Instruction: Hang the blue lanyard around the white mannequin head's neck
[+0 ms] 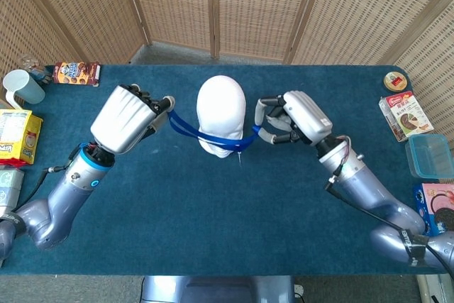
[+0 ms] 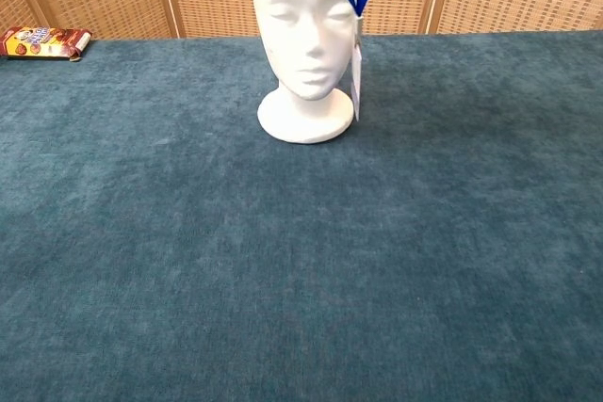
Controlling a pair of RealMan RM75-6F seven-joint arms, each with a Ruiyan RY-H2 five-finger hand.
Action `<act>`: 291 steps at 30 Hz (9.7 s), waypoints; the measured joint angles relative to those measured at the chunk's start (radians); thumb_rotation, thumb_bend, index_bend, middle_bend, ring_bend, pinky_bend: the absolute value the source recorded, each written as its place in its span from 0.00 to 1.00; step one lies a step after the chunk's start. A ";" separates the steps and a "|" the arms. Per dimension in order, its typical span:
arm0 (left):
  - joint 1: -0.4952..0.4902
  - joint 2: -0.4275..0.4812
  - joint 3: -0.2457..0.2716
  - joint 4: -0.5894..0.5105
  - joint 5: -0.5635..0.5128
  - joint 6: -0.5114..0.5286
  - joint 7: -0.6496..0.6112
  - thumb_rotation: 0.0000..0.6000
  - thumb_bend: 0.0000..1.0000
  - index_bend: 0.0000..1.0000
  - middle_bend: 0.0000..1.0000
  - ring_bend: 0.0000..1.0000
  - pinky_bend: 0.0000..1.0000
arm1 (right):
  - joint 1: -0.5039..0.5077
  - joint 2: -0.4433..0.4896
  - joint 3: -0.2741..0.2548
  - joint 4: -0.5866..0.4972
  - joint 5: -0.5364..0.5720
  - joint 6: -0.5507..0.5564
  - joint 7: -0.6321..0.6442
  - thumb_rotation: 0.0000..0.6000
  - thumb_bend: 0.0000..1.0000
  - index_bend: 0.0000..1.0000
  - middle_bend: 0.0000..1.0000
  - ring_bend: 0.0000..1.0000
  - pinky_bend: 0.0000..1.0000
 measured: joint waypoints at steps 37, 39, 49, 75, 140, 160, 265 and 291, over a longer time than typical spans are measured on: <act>-0.157 -0.094 -0.094 0.211 -0.108 -0.032 0.023 1.00 0.51 0.64 0.96 0.93 0.92 | 0.202 -0.118 0.093 0.268 0.216 -0.119 -0.112 1.00 0.47 0.77 1.00 1.00 1.00; -0.163 -0.101 -0.095 0.227 -0.113 -0.032 0.024 1.00 0.51 0.64 0.96 0.93 0.92 | 0.211 -0.126 0.094 0.281 0.226 -0.126 -0.120 1.00 0.47 0.77 1.00 1.00 1.00; -0.186 -0.132 -0.070 0.279 -0.144 -0.066 0.023 1.00 0.51 0.64 0.96 0.93 0.92 | 0.247 -0.175 0.082 0.355 0.251 -0.155 -0.154 1.00 0.47 0.77 1.00 1.00 1.00; -0.274 -0.245 -0.051 0.509 -0.138 -0.056 0.027 1.00 0.51 0.64 0.96 0.93 0.85 | 0.313 -0.300 0.067 0.560 0.253 -0.181 -0.196 1.00 0.46 0.77 1.00 1.00 1.00; -0.263 -0.323 -0.038 0.631 -0.154 0.044 -0.028 1.00 0.50 0.64 0.96 0.93 0.71 | 0.271 -0.305 0.086 0.604 0.265 -0.132 -0.220 1.00 0.45 0.77 1.00 1.00 1.00; -0.263 -0.359 0.012 0.689 -0.124 0.048 -0.028 1.00 0.50 0.64 0.96 0.93 0.71 | 0.268 -0.311 0.071 0.616 0.257 -0.149 -0.232 1.00 0.45 0.77 1.00 1.00 1.00; -0.082 -0.337 0.117 0.542 -0.049 0.090 -0.159 1.00 0.46 0.64 0.96 0.92 0.71 | 0.074 -0.088 -0.004 0.308 0.083 -0.144 -0.073 1.00 0.45 0.77 1.00 1.00 1.00; -0.088 -0.339 0.111 0.538 -0.050 0.032 -0.060 1.00 0.45 0.65 0.96 0.91 0.71 | 0.101 -0.125 -0.041 0.342 0.147 -0.152 -0.228 1.00 0.45 0.77 1.00 1.00 1.00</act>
